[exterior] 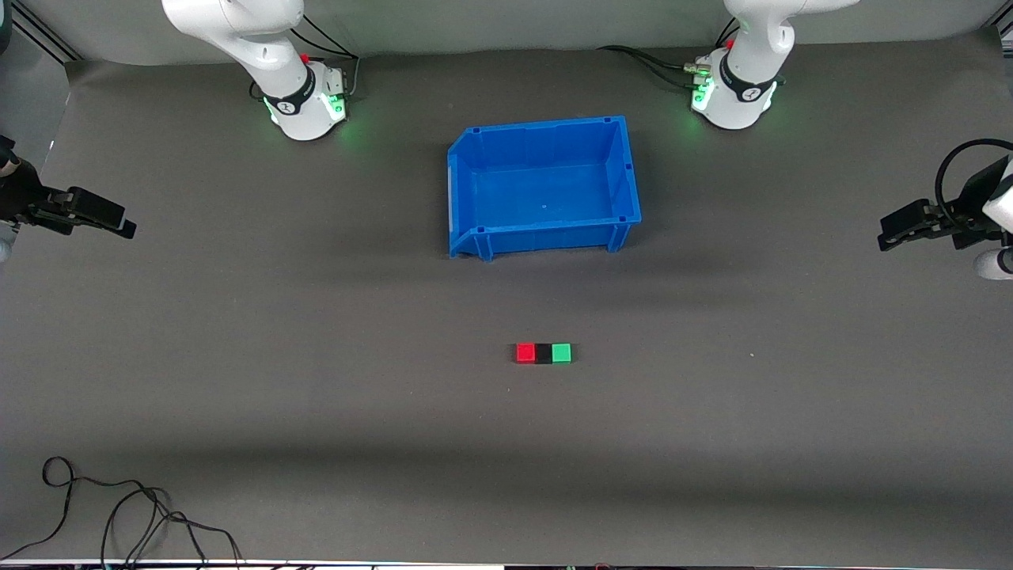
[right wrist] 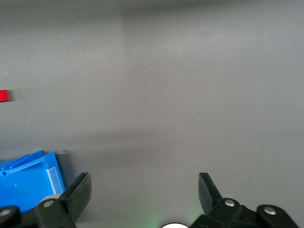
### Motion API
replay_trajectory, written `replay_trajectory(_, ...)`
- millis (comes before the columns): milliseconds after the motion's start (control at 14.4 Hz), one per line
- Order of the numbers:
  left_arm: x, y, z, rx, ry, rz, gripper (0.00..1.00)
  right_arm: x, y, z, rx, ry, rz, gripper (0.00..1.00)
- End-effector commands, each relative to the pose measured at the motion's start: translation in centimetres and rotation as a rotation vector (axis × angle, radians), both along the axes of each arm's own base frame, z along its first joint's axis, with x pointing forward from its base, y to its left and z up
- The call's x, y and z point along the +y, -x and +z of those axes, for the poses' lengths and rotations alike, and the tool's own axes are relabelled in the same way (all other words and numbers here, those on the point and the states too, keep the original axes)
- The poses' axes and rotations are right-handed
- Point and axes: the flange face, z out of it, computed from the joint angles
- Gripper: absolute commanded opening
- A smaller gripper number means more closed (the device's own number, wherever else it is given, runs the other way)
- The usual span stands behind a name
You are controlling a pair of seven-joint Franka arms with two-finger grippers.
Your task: Attach green and red cubes to black cube
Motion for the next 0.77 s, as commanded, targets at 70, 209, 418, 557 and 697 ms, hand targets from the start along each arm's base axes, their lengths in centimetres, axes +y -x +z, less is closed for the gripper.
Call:
replay_trajectory(70, -0.34, 1.32, 0.69, -0.028, -0.008, 0.022, 1.0, -0.26, 0.5, 0.32, -0.018, 0.019, 0.021, 1.0)
replay_trajectory(209, -0.51, 1.33, 0.63, -0.023, -0.008, 0.02, 1.0, -0.26, 0.5, 0.39, -0.02, 0.019, 0.021, 1.0)
replay_trajectory(418, -0.42, 1.35, 0.75, -0.023, -0.008, 0.022, 1.0, -0.26, 0.45, 0.45, -0.021, 0.019, 0.021, 1.0)
replay_trajectory(557, -0.42, 1.23, 0.81, -0.026, -0.007, 0.022, 1.0, -0.28, 0.45, 0.45, -0.021, 0.021, 0.019, 1.0)
replay_trajectory(697, -0.39, 1.13, 0.81, -0.023, -0.009, 0.02, 1.0, -0.27, 0.4, 0.44, -0.021, 0.021, 0.02, 1.0)
